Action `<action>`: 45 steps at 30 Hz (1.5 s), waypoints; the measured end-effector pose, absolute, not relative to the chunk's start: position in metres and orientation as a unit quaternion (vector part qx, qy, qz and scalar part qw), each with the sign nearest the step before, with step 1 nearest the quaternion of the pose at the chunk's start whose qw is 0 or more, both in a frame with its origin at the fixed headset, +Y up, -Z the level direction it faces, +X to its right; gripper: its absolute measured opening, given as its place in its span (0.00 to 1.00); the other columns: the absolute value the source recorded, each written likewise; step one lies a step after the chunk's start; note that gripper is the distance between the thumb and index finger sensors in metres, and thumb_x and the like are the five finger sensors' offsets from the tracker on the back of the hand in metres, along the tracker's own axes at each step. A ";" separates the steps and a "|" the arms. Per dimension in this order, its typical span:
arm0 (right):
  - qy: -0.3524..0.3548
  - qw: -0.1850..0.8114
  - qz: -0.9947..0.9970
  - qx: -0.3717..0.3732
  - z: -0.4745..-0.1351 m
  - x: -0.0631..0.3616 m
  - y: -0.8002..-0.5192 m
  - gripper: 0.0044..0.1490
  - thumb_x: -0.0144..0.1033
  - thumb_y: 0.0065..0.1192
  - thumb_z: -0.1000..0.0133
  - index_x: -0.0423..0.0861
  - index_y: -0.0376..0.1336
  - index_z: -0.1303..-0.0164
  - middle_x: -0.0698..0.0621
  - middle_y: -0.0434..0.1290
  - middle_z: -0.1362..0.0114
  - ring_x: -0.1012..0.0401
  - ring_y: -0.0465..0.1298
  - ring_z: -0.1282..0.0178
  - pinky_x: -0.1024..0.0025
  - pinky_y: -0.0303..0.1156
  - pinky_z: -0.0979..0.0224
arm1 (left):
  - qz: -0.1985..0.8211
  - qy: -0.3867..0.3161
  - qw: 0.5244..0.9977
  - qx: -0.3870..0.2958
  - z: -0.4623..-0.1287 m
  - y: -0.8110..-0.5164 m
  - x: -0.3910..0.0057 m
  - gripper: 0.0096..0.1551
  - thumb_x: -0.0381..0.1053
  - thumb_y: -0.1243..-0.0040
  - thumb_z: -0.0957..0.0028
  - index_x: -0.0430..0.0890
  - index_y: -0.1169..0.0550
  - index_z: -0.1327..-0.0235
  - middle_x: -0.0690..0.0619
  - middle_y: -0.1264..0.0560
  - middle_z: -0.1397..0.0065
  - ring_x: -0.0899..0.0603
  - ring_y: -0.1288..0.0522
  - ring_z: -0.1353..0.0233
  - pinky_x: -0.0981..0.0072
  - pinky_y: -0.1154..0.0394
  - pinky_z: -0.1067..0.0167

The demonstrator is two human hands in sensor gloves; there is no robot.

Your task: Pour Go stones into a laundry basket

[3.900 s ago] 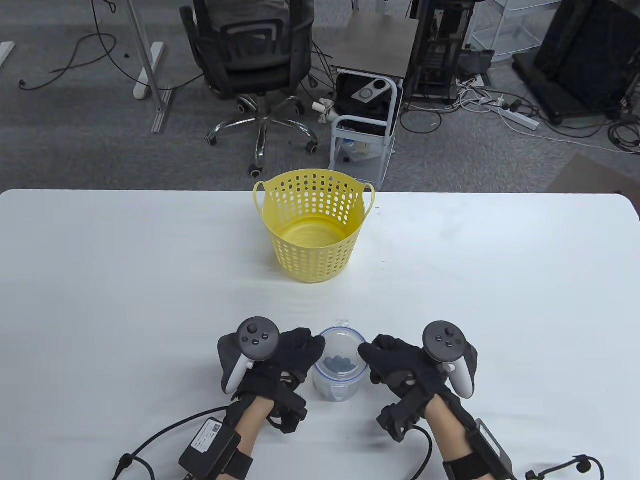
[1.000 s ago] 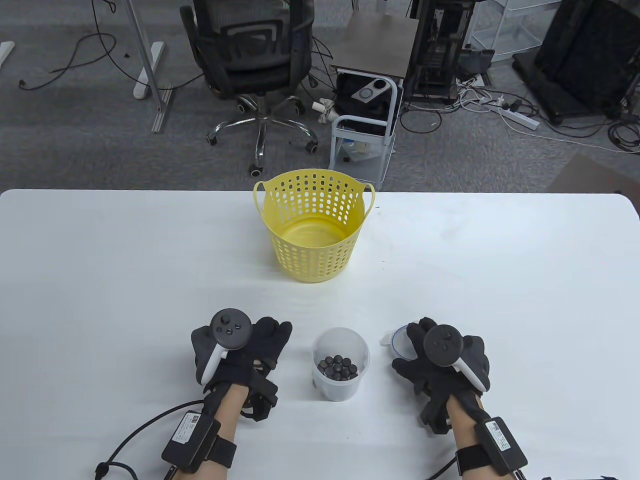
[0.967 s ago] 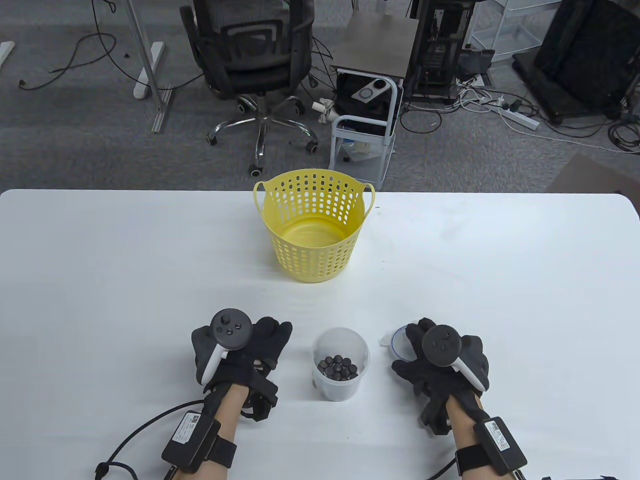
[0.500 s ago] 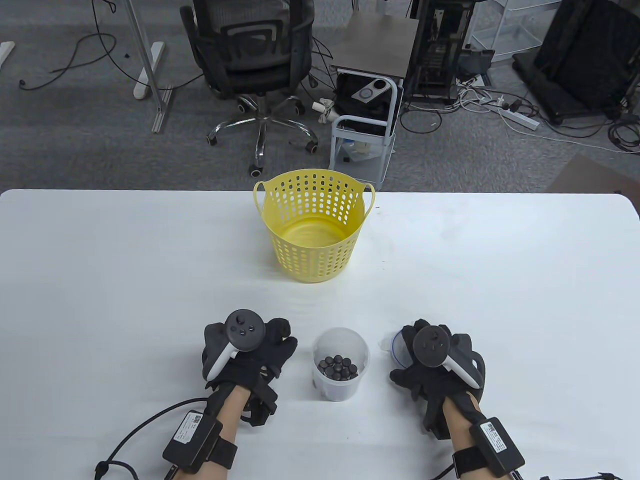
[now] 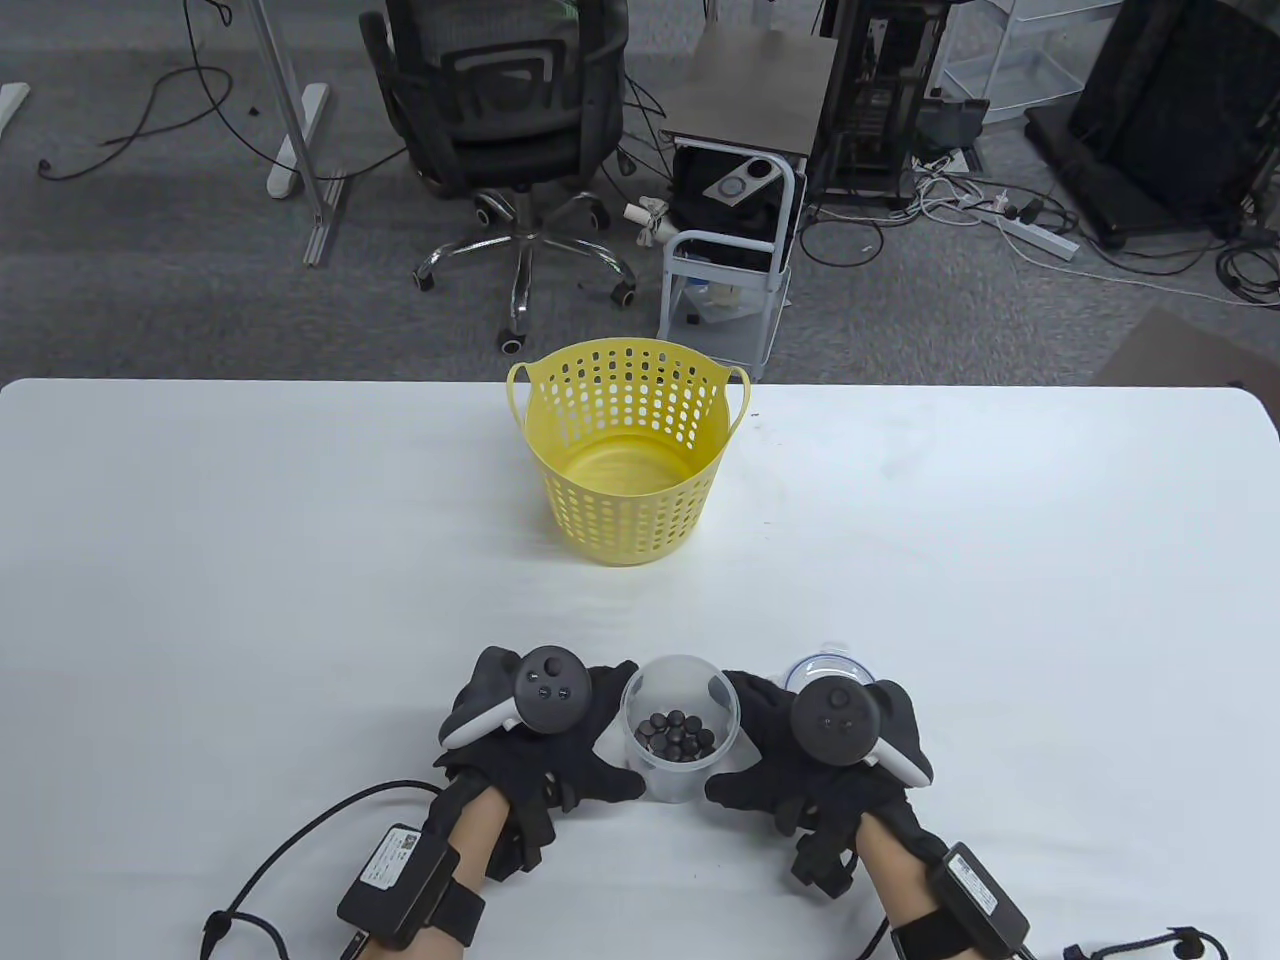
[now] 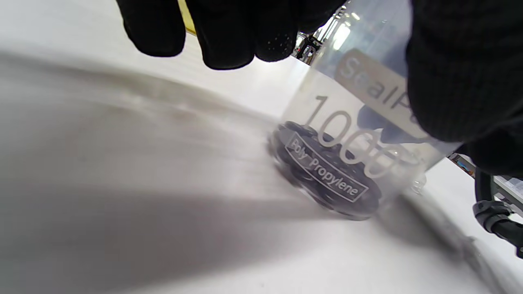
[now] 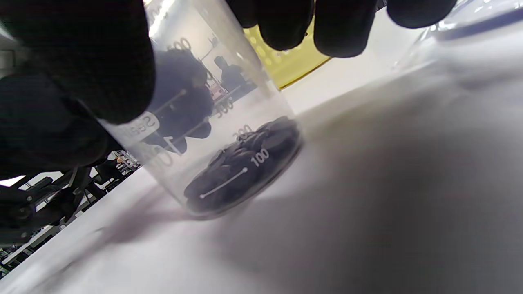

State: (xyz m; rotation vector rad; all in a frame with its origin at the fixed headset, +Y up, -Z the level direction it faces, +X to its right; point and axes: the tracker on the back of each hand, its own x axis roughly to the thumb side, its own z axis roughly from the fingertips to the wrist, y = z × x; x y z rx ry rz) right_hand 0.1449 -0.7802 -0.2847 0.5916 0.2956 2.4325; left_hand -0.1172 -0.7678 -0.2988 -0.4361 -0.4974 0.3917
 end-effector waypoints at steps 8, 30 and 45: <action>0.082 0.323 0.915 0.228 -0.285 0.141 -0.787 0.67 0.59 0.82 0.58 0.38 0.47 0.23 0.36 0.61 0.20 0.36 0.69 0.24 0.32 0.62 0.28 | 0.197 -0.249 0.931 -0.179 -0.298 -0.772 -0.109 0.71 0.75 0.23 0.66 0.52 0.51 0.21 0.49 0.42 0.13 0.36 0.36 0.16 0.43 0.31 0.28; -0.052 0.492 0.833 0.247 -0.260 0.146 -0.743 0.66 0.73 0.69 0.56 0.42 0.47 0.22 0.35 0.60 0.21 0.33 0.73 0.34 0.31 0.66 0.33 | 0.457 -0.283 0.839 -0.086 -0.282 -0.751 -0.107 0.83 0.86 0.24 0.78 0.61 0.62 0.24 0.55 0.48 0.12 0.34 0.33 0.16 0.37 0.21 0.33; -0.037 0.498 0.829 0.254 -0.266 0.148 -0.748 0.65 0.72 0.66 0.54 0.41 0.47 0.22 0.34 0.62 0.21 0.35 0.75 0.33 0.33 0.67 0.32 | 0.518 -0.236 0.820 -0.068 -0.286 -0.762 -0.107 0.84 0.77 0.10 0.83 0.67 0.55 0.25 0.60 0.38 0.15 0.37 0.26 0.22 0.45 0.13 0.44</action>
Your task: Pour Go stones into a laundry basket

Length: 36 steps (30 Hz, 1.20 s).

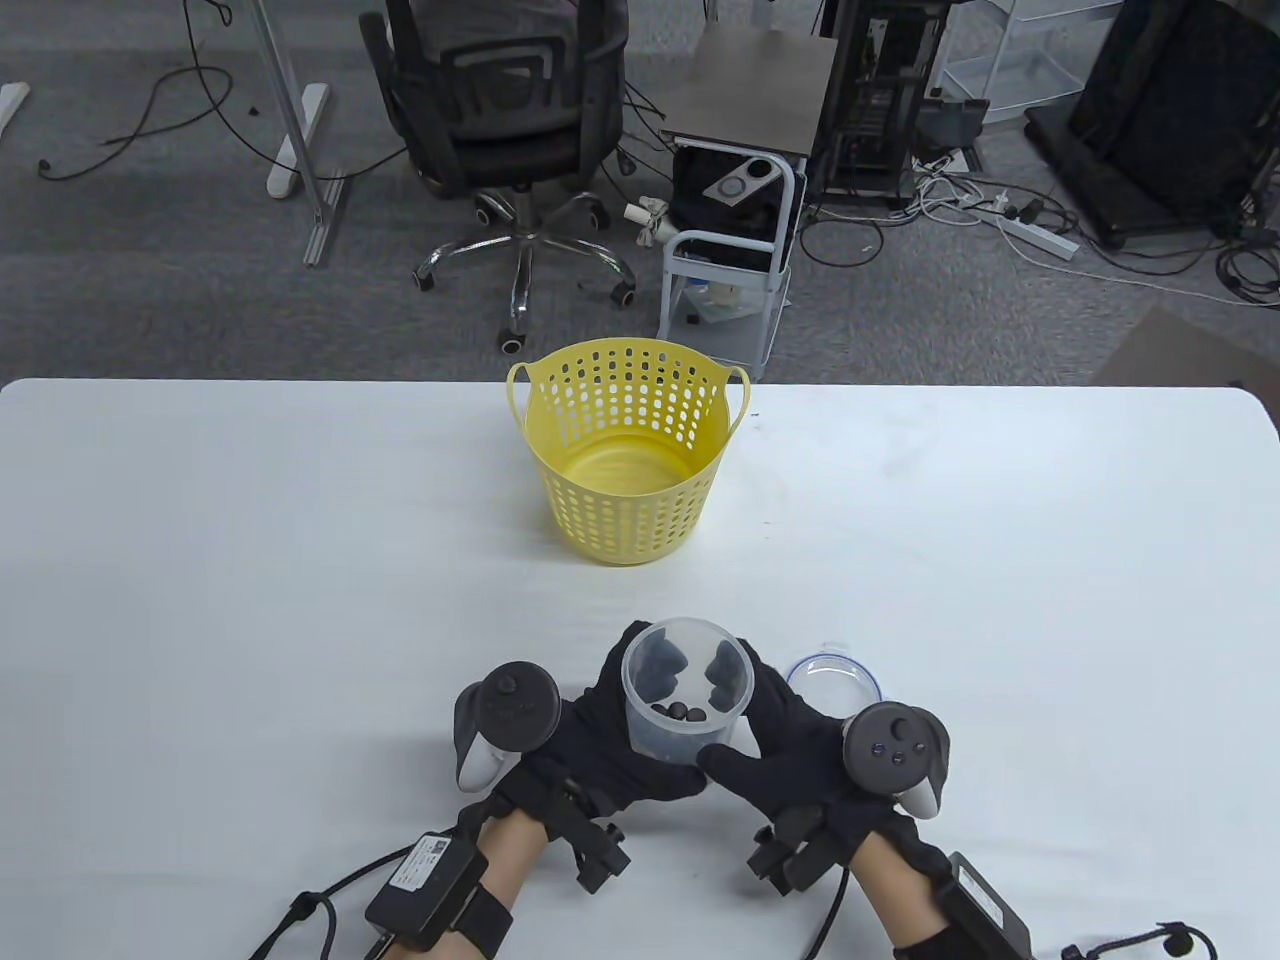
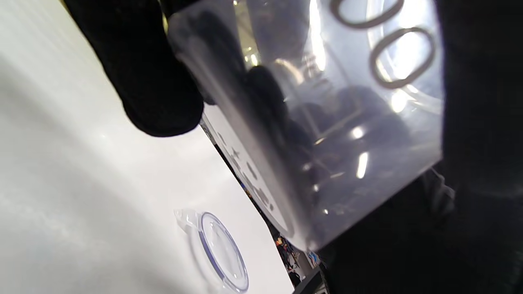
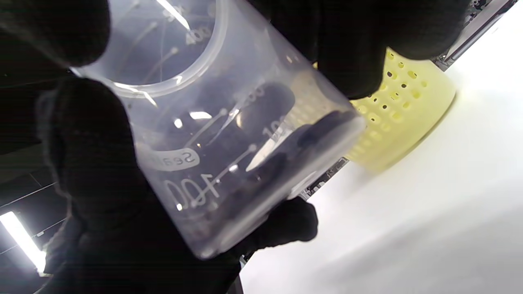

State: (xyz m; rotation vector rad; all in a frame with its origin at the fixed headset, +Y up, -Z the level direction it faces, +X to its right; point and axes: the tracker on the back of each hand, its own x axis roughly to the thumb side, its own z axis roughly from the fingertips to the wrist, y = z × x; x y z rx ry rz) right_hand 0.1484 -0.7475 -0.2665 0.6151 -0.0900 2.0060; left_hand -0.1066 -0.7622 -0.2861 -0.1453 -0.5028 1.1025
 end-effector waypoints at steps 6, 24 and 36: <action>-0.056 0.456 0.851 0.256 -0.270 0.147 -0.748 0.59 0.65 0.68 0.52 0.43 0.48 0.22 0.35 0.59 0.20 0.33 0.67 0.25 0.33 0.62 0.27 | 0.540 -0.182 0.821 -0.039 -0.290 -0.767 -0.119 0.83 0.77 0.10 0.84 0.66 0.54 0.24 0.60 0.38 0.15 0.36 0.26 0.22 0.41 0.14 0.43; -0.054 0.403 0.891 0.201 -0.281 0.167 -0.751 0.55 0.61 0.69 0.50 0.43 0.51 0.22 0.36 0.60 0.20 0.30 0.63 0.25 0.32 0.58 0.26 | 0.531 -0.026 0.844 0.077 -0.315 -0.703 -0.196 0.83 0.76 0.09 0.83 0.65 0.53 0.24 0.59 0.38 0.14 0.34 0.27 0.22 0.40 0.16 0.42; -0.038 0.383 0.899 0.208 -0.281 0.159 -0.752 0.55 0.62 0.68 0.50 0.43 0.50 0.22 0.36 0.60 0.20 0.30 0.63 0.25 0.32 0.58 0.26 | 0.462 0.047 0.876 0.129 -0.358 -0.635 -0.203 0.83 0.76 0.09 0.82 0.65 0.53 0.23 0.59 0.38 0.14 0.34 0.27 0.22 0.40 0.16 0.42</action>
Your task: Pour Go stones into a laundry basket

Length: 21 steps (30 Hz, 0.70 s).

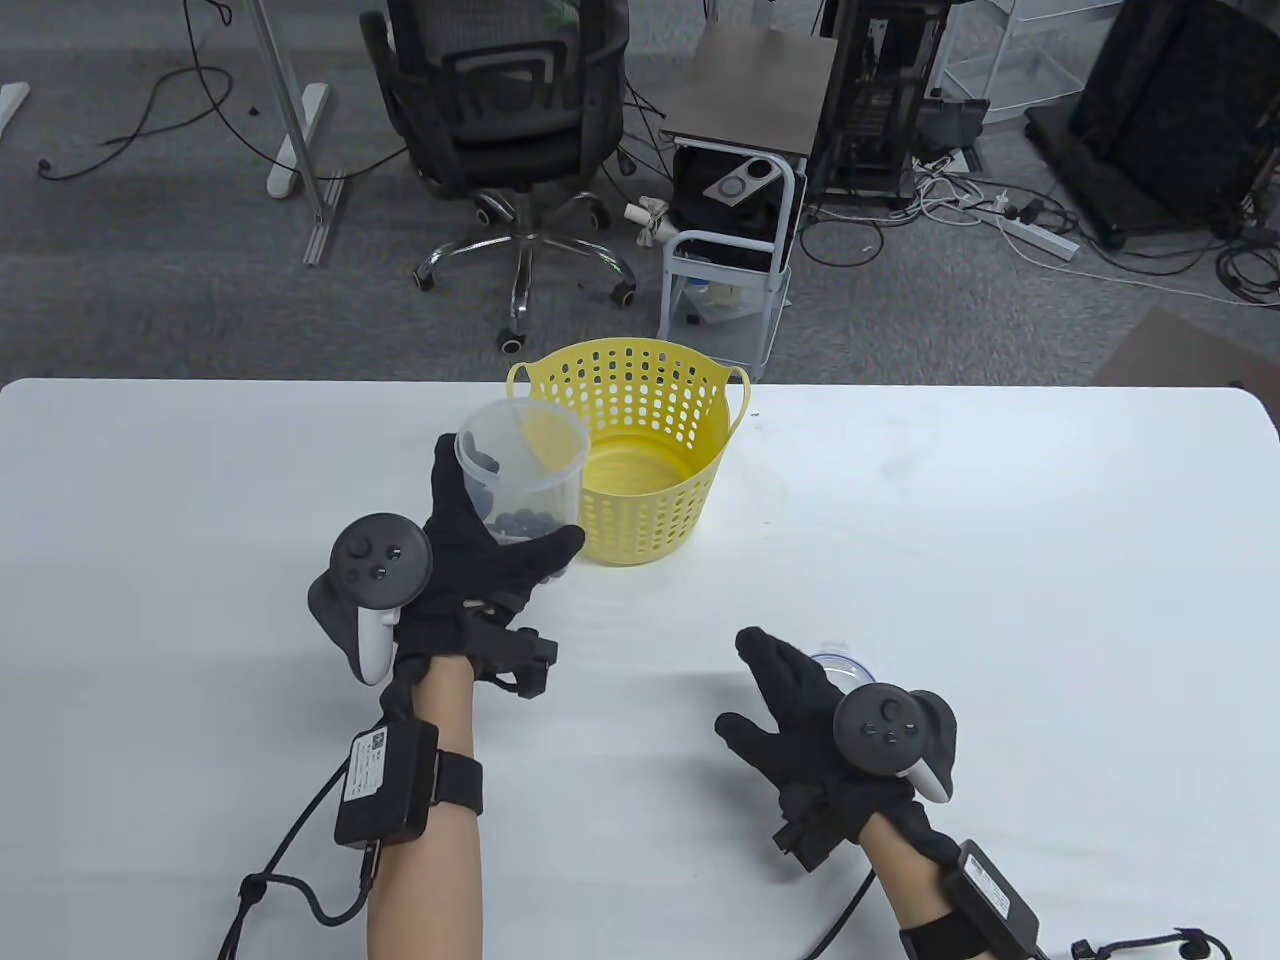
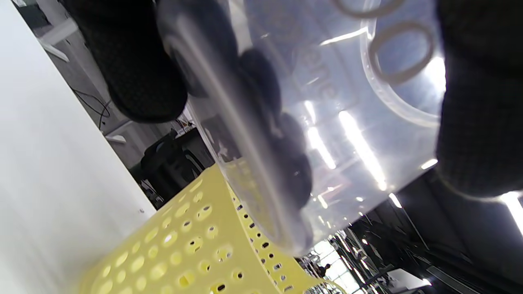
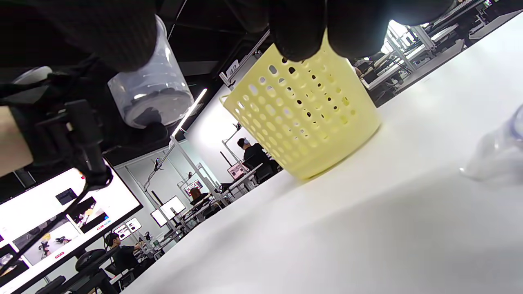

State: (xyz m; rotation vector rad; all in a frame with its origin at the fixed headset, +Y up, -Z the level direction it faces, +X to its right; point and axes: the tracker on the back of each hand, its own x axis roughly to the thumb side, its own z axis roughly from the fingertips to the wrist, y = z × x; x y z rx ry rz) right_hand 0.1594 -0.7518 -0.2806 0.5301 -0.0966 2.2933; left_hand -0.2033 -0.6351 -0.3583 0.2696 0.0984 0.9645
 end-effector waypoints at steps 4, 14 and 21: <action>-0.031 0.370 0.902 0.220 -0.279 0.154 -0.753 0.55 0.62 0.68 0.50 0.43 0.50 0.22 0.36 0.60 0.20 0.30 0.63 0.25 0.32 0.58 0.26 | 0.405 0.065 0.899 0.152 -0.372 -0.614 -0.199 0.83 0.76 0.09 0.83 0.66 0.52 0.23 0.59 0.38 0.14 0.35 0.27 0.22 0.40 0.17 0.42; -0.025 0.363 0.898 0.248 -0.273 0.141 -0.751 0.55 0.63 0.66 0.49 0.43 0.50 0.21 0.36 0.60 0.20 0.30 0.63 0.25 0.32 0.59 0.27 | 0.231 0.098 0.952 0.177 -0.396 -0.579 -0.179 0.82 0.74 0.07 0.85 0.68 0.49 0.23 0.61 0.37 0.14 0.36 0.29 0.21 0.40 0.19 0.40; -0.016 0.361 0.895 0.260 -0.269 0.135 -0.752 0.55 0.63 0.65 0.49 0.43 0.49 0.21 0.36 0.60 0.20 0.31 0.64 0.25 0.32 0.59 0.27 | 0.115 0.094 0.973 0.174 -0.404 -0.567 -0.167 0.81 0.72 0.05 0.86 0.71 0.48 0.24 0.62 0.37 0.14 0.38 0.30 0.20 0.40 0.22 0.37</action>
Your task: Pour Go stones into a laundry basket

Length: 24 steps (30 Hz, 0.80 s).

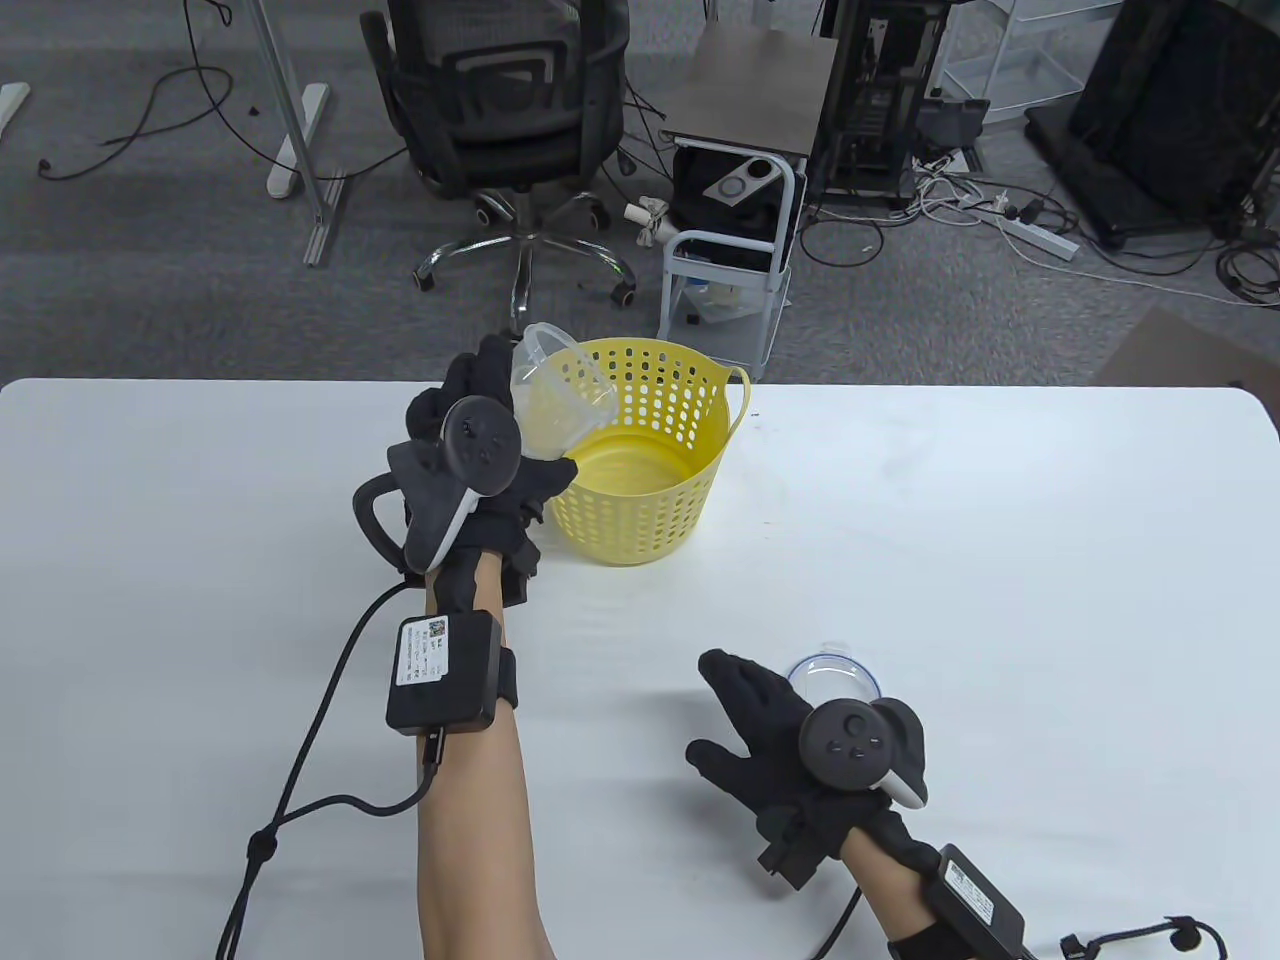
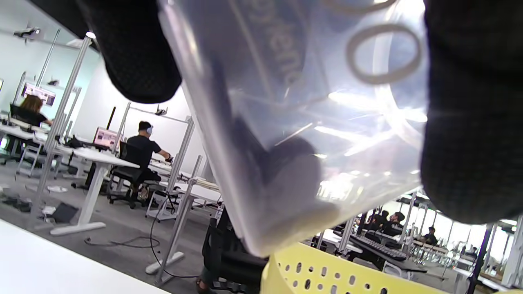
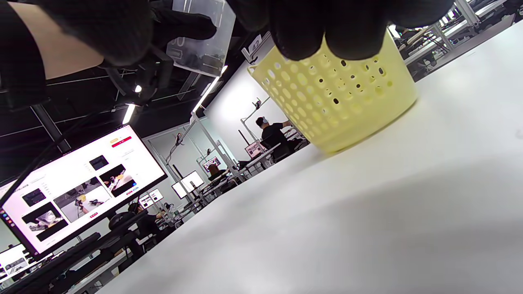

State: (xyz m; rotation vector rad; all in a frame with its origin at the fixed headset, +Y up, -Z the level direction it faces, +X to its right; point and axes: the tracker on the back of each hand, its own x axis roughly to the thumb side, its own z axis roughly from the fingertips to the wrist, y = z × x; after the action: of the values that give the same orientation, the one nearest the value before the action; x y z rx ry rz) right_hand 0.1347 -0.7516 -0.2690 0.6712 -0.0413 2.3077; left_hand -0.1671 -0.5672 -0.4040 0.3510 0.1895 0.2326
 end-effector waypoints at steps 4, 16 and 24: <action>-0.011 0.357 0.896 0.265 -0.268 0.132 -0.752 0.55 0.64 0.65 0.49 0.43 0.49 0.21 0.36 0.60 0.20 0.31 0.64 0.25 0.32 0.59 0.27 | 0.065 0.099 0.977 0.176 -0.407 -0.564 -0.163 0.81 0.71 0.04 0.87 0.72 0.47 0.24 0.62 0.37 0.15 0.38 0.31 0.20 0.40 0.23 0.36; 0.003 0.353 0.898 0.264 -0.268 0.130 -0.751 0.55 0.64 0.65 0.49 0.44 0.49 0.21 0.35 0.60 0.20 0.31 0.64 0.25 0.32 0.59 0.27 | -0.044 0.096 0.982 0.156 -0.417 -0.562 -0.150 0.81 0.69 0.03 0.88 0.74 0.46 0.25 0.64 0.36 0.15 0.40 0.31 0.19 0.40 0.24 0.34; 0.010 0.353 0.899 0.261 -0.269 0.130 -0.751 0.55 0.64 0.65 0.49 0.44 0.49 0.21 0.35 0.59 0.19 0.31 0.63 0.25 0.32 0.59 0.27 | -0.097 0.089 0.981 0.144 -0.421 -0.563 -0.143 0.80 0.68 0.02 0.89 0.76 0.46 0.26 0.66 0.37 0.14 0.41 0.32 0.18 0.40 0.25 0.33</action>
State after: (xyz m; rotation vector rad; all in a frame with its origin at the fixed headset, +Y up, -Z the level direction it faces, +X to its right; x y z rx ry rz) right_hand 0.1299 -0.7509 -0.2686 0.6747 0.0272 2.3248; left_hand -0.1432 -0.5635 -0.4208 0.2895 0.1787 -0.1957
